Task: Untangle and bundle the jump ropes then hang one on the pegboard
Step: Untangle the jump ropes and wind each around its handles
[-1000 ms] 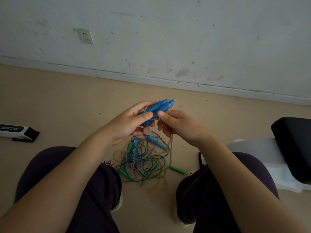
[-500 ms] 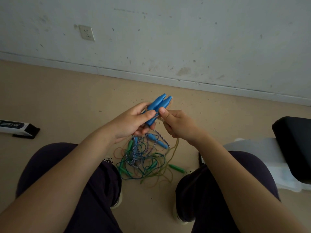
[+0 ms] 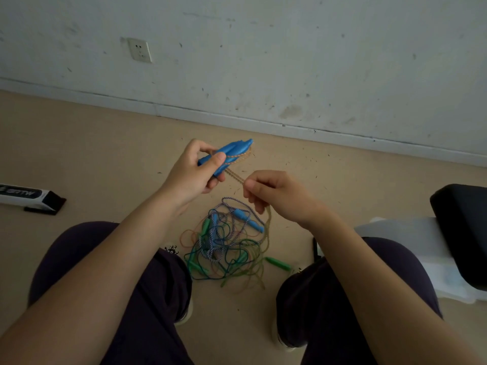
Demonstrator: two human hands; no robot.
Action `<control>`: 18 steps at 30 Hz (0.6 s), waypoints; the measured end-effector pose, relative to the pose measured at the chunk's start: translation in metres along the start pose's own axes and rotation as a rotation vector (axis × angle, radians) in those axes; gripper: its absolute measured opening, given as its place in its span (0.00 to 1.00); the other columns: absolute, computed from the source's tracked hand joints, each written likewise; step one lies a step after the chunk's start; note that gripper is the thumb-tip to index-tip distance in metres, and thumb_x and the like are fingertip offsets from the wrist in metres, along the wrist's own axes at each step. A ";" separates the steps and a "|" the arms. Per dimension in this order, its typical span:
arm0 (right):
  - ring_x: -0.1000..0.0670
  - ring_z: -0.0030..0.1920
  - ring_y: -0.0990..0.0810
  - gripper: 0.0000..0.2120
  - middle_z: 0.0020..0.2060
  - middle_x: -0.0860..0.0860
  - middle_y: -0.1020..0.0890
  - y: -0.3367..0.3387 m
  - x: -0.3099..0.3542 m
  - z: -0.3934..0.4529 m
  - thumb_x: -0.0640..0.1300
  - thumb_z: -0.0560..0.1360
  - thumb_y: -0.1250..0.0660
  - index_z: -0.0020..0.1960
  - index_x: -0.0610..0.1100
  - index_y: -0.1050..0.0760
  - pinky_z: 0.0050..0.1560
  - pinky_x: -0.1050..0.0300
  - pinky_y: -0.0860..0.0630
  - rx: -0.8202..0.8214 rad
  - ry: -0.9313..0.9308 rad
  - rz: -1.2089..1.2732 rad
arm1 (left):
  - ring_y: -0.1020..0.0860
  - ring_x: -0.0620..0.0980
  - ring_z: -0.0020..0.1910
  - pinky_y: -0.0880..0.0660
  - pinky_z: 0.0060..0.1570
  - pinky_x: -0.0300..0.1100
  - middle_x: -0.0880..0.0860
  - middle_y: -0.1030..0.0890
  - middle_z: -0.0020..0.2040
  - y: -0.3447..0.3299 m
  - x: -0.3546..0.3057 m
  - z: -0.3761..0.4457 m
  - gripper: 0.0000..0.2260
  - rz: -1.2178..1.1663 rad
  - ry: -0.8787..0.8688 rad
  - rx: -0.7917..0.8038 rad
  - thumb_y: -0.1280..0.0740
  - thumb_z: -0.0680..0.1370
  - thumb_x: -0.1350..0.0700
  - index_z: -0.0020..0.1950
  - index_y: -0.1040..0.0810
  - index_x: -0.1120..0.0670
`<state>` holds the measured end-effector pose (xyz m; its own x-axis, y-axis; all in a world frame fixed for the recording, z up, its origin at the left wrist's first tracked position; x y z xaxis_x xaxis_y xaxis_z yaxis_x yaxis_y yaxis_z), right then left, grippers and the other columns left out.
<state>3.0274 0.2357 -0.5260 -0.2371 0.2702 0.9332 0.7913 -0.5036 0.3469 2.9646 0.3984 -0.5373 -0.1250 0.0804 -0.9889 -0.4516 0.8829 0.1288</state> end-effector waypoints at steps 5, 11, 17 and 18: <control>0.55 0.30 0.32 0.06 0.30 0.52 0.27 0.009 0.015 -0.004 0.42 0.80 0.34 0.44 0.44 0.21 0.32 0.62 0.33 -0.056 0.111 -0.100 | 0.27 0.44 0.27 0.30 0.26 0.36 0.51 0.18 0.32 -0.011 -0.003 -0.002 0.05 0.172 -0.041 0.069 0.29 0.79 0.54 0.53 0.24 0.47; 0.52 0.42 0.25 0.04 0.43 0.46 0.22 0.048 0.022 -0.008 0.40 0.79 0.33 0.47 0.43 0.20 0.46 0.61 0.28 -0.309 0.183 -0.159 | 0.28 0.44 0.27 0.33 0.24 0.33 0.51 0.19 0.33 -0.033 -0.005 -0.012 0.09 0.071 -0.009 0.336 0.28 0.76 0.53 0.54 0.18 0.41; 0.54 0.35 0.26 0.09 0.37 0.44 0.21 0.030 0.011 -0.005 0.44 0.81 0.37 0.43 0.49 0.25 0.37 0.59 0.27 -0.338 0.111 -0.141 | 0.28 0.44 0.25 0.34 0.22 0.33 0.53 0.19 0.33 -0.049 -0.011 -0.021 0.09 0.005 -0.025 0.483 0.27 0.71 0.50 0.49 0.17 0.39; 0.55 0.32 0.27 0.09 0.35 0.44 0.22 0.030 0.008 -0.005 0.46 0.81 0.37 0.43 0.49 0.25 0.34 0.59 0.28 -0.358 0.092 -0.151 | 0.28 0.44 0.25 0.34 0.22 0.33 0.53 0.19 0.33 -0.049 -0.011 -0.021 0.09 0.012 -0.027 0.484 0.27 0.71 0.50 0.50 0.18 0.41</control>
<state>3.0463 0.2191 -0.5073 -0.3986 0.2963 0.8679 0.5013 -0.7221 0.4768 2.9695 0.3442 -0.5317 -0.1013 0.0979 -0.9900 0.0131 0.9952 0.0971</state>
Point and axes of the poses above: each hand's wrist, its own z-axis towards the middle knuckle, its own y-axis out of the back of the hand, x = y × z, the point moved 7 cm from there along z, towards the middle knuckle
